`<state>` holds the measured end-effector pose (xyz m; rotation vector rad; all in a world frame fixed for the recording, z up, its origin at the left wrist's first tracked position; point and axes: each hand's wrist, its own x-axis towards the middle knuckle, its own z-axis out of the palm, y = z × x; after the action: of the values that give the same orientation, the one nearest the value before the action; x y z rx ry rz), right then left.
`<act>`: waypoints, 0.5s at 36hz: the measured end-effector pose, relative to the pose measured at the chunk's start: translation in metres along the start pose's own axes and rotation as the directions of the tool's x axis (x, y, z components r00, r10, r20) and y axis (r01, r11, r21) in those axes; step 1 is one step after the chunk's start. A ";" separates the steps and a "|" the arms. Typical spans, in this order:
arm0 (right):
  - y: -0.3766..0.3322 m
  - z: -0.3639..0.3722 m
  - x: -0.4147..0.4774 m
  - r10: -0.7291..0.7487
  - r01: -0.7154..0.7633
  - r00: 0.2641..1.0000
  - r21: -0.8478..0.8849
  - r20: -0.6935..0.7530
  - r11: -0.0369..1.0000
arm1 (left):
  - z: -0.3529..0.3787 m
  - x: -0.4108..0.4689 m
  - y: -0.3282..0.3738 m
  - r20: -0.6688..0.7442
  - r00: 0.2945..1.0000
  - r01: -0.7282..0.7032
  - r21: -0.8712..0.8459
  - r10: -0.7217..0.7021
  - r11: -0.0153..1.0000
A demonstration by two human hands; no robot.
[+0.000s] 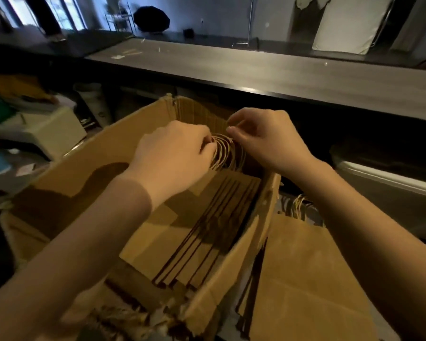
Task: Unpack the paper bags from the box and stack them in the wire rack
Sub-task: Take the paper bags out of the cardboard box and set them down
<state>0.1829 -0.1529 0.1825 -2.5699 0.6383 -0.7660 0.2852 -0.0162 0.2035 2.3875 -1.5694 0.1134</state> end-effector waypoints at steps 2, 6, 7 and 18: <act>-0.012 0.019 0.016 -0.028 0.029 0.999 -0.051 0.038 0.998 | 0.009 0.004 -0.026 -0.055 0.996 0.071 0.041 -0.069 0.997; -0.027 0.058 0.035 -0.056 0.080 0.989 -0.184 0.137 0.980 | 0.030 0.009 -0.066 -0.120 0.975 0.195 0.076 -0.185 0.978; -0.029 0.069 0.039 -0.046 0.089 0.981 -0.226 0.189 0.970 | 0.034 0.010 -0.074 -0.108 0.971 0.219 0.071 -0.211 0.973; -0.010 0.127 0.051 0.337 0.231 0.586 -0.550 0.737 0.802 | 0.070 0.006 -0.104 0.140 0.954 0.259 0.065 -0.266 0.964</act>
<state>0.2988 -0.1425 0.1091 -2.9789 0.6886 0.8412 0.3758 -0.0021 0.1178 2.6698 -1.3016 -0.0856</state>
